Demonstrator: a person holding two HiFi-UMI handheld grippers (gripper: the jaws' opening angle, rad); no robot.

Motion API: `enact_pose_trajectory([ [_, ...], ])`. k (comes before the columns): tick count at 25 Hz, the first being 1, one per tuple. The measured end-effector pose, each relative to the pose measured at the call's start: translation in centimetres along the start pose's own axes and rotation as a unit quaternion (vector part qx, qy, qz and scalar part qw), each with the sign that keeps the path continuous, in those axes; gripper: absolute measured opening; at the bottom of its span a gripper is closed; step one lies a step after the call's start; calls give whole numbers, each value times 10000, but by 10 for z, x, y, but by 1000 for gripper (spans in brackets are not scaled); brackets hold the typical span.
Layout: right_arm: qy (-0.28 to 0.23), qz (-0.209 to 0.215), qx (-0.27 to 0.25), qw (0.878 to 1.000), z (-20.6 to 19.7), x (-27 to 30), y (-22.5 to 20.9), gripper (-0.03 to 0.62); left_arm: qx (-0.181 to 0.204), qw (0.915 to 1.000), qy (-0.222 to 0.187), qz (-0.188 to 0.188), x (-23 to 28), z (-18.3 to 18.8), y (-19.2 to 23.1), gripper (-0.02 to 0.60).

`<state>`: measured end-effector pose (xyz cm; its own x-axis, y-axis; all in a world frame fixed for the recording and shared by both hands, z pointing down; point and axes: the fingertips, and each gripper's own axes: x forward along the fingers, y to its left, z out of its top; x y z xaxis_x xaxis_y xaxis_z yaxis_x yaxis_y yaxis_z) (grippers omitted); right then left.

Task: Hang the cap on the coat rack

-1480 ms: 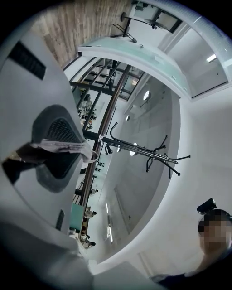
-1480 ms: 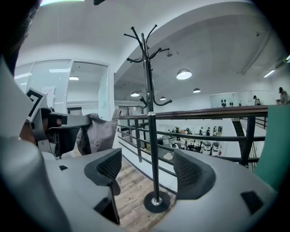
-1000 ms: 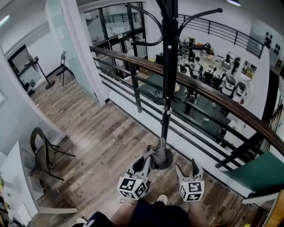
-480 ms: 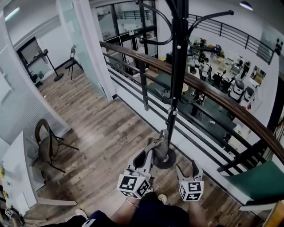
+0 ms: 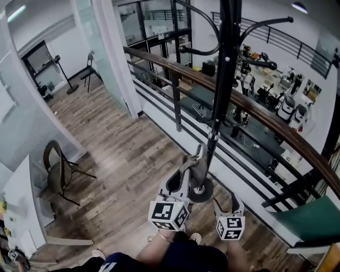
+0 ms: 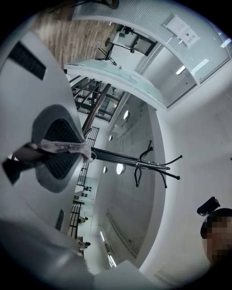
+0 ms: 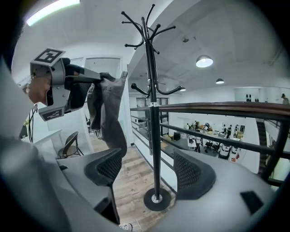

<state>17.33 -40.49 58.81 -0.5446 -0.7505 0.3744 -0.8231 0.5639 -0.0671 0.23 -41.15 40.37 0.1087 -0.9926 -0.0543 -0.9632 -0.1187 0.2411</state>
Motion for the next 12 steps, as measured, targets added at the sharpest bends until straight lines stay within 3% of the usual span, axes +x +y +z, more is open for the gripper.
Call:
enact_pose_trajectory([
  [12, 63, -152, 72, 9998, 0, 10, -14, 351, 77, 9989, 378, -259, 31, -24, -7, 46],
])
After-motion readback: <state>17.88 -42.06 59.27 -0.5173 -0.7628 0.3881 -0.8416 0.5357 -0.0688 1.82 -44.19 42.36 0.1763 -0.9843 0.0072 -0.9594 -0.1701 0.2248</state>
